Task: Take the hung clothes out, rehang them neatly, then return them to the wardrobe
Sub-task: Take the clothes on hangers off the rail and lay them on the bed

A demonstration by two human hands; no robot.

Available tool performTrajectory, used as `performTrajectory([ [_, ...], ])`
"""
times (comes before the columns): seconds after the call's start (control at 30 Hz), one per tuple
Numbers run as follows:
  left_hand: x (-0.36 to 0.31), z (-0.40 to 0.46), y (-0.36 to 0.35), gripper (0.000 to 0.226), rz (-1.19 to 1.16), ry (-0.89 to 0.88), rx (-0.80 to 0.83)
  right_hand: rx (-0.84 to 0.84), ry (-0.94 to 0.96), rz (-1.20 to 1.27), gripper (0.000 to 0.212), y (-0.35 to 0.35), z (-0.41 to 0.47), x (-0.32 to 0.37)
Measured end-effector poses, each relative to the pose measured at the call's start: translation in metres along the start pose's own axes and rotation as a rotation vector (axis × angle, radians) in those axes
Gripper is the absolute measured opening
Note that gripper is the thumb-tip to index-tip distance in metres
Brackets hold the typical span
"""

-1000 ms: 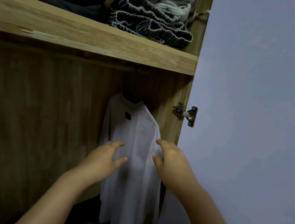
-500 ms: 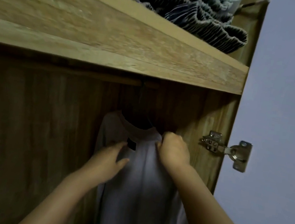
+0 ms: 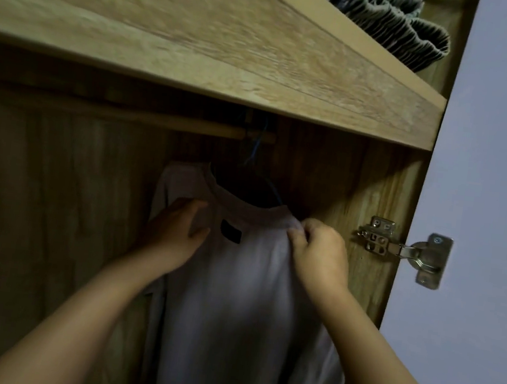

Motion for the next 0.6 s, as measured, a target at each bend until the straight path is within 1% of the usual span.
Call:
performTrajectory([
  [0.2,0.0,-0.012,0.01,0.052,0.018,0.02,-0.113,0.017,-0.026,0.098,0.035,0.039,-0.047,-0.018],
  [0.33,-0.009,-0.031,0.012,0.051,0.037,0.022,-0.151,0.052,0.005,0.023,0.03,0.075,-0.084,-0.021],
  [0.47,-0.035,-0.063,0.015,0.037,0.165,-0.056,-0.146,0.066,0.017,-0.032,0.017,0.121,-0.117,-0.025],
  [0.53,-0.052,-0.084,0.018,0.027,0.196,-0.089,-0.155,0.054,0.031,-0.068,0.016,0.147,-0.133,-0.028],
  [0.6,-0.072,-0.108,0.021,0.017,0.173,-0.139,-0.177,0.051,0.038,-0.123,0.017,0.173,-0.15,-0.032],
])
Point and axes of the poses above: each hand's wrist, its own z-axis towards the middle knuckle, its own y-axis out of the back of the hand, x = y × z, the point moved 8 cm from there along z, towards the middle knuckle, and after that the axes turned 11 degrees about z, right-handed, at the moved point
